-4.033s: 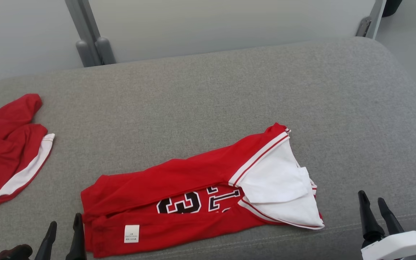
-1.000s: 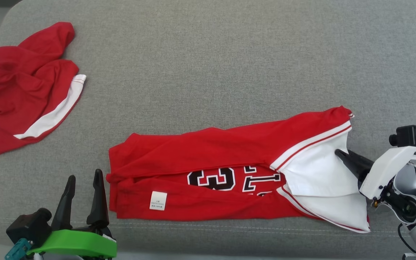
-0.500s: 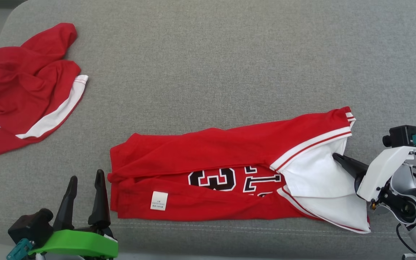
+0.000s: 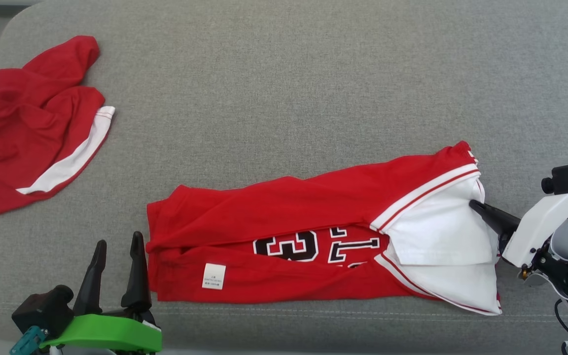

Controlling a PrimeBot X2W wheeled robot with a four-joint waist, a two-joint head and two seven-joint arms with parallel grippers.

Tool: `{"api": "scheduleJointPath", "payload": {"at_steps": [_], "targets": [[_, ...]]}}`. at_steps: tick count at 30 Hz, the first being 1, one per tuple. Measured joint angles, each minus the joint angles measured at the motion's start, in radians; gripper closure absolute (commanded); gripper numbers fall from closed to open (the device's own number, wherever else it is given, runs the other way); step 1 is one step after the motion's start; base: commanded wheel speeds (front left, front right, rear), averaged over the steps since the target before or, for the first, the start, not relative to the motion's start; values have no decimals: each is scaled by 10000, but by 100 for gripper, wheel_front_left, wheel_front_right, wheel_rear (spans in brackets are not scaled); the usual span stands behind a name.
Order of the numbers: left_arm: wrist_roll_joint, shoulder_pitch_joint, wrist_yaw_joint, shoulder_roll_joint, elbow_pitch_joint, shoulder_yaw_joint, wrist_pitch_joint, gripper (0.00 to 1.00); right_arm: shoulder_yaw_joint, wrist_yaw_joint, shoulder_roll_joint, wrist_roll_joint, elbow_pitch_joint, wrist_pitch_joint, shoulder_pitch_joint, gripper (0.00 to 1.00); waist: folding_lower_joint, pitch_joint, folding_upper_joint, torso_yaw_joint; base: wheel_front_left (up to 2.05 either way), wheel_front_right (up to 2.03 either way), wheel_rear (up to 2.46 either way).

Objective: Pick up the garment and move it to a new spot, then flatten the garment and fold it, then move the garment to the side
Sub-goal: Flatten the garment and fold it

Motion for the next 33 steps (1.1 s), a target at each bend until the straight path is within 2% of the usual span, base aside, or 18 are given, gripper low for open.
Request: {"api": "scheduleJointPath", "payload": {"at_steps": [19,33], "targets": [[15,0,-100,-52,44,13,-2,0,-81,0,-40,119,-267,-119,159,100,0,36,0,-156,0,0,0],[15,1,-125,-178,119,150,-2,3,510,0,107,71,-1549,-324,153,100,0,35,0,-212,0,0,0]]}}
